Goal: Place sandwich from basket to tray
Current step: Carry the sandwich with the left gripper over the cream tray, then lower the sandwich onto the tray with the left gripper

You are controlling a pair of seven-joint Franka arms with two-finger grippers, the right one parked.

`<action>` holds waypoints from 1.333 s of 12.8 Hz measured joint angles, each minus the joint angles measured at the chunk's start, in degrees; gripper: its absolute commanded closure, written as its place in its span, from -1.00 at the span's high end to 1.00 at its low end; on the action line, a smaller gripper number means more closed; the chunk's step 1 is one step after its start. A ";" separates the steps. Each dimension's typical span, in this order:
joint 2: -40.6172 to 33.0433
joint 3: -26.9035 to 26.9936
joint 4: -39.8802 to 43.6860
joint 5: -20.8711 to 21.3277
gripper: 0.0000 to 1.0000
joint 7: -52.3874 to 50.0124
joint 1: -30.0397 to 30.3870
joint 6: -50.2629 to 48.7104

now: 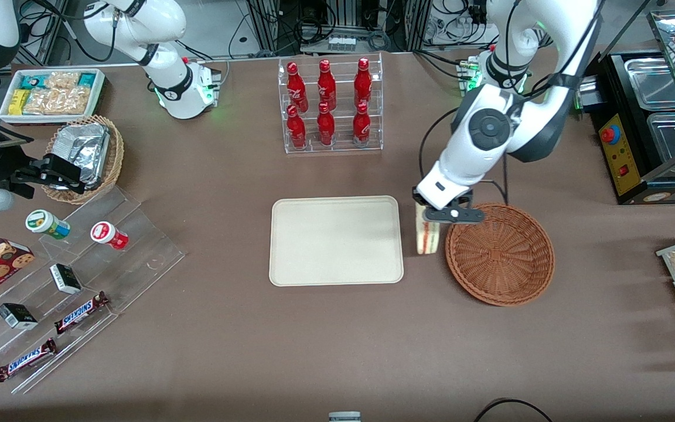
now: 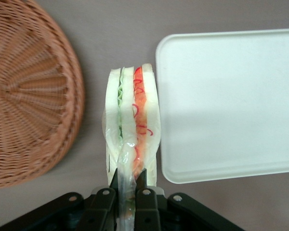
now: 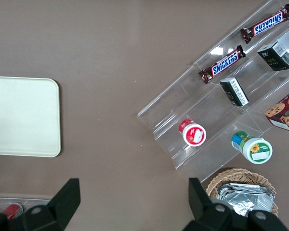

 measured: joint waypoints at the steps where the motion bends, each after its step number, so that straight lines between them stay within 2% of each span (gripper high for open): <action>1: 0.82 0.01 0.87 0.07 -1.00 -1.43 -1.17 0.00; 6: 7.09 0.00 7.05 6.12 -1.00 -13.61 -6.38 0.01; 12: 12.27 0.01 12.63 6.83 -1.00 -21.18 -9.51 0.01; 17: 17.79 -0.70 16.36 8.04 -1.00 -22.08 -10.91 0.01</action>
